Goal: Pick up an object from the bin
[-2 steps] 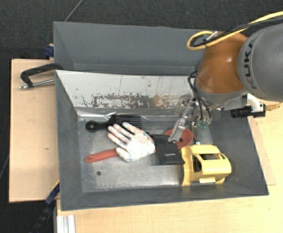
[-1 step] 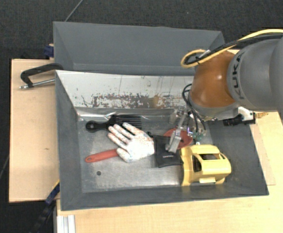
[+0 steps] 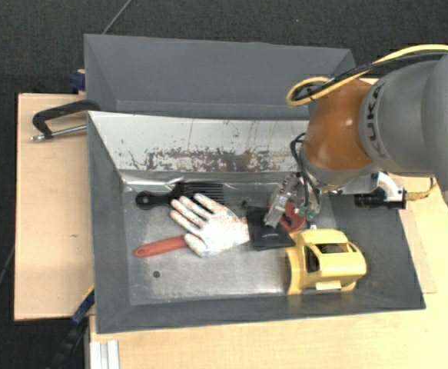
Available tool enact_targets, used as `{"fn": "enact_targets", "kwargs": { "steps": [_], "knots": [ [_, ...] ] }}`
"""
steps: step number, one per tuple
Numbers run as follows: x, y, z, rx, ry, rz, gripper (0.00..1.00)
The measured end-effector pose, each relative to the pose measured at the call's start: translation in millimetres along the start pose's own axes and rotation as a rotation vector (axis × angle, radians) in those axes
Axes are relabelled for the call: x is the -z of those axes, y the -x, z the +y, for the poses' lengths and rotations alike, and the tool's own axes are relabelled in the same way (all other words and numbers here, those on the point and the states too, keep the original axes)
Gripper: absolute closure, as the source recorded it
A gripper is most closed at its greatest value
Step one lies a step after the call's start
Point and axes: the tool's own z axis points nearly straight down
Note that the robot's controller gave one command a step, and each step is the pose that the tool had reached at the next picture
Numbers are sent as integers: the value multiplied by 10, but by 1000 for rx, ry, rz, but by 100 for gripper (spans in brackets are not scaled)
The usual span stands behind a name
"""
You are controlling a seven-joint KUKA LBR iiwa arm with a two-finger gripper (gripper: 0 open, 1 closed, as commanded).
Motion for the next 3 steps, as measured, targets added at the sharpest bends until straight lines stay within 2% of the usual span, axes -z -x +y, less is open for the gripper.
{"fn": "enact_targets", "kwargs": {
  "steps": [3],
  "knots": [
    [112, 4, 10, 2, 2, -3, 100]
  ]
}}
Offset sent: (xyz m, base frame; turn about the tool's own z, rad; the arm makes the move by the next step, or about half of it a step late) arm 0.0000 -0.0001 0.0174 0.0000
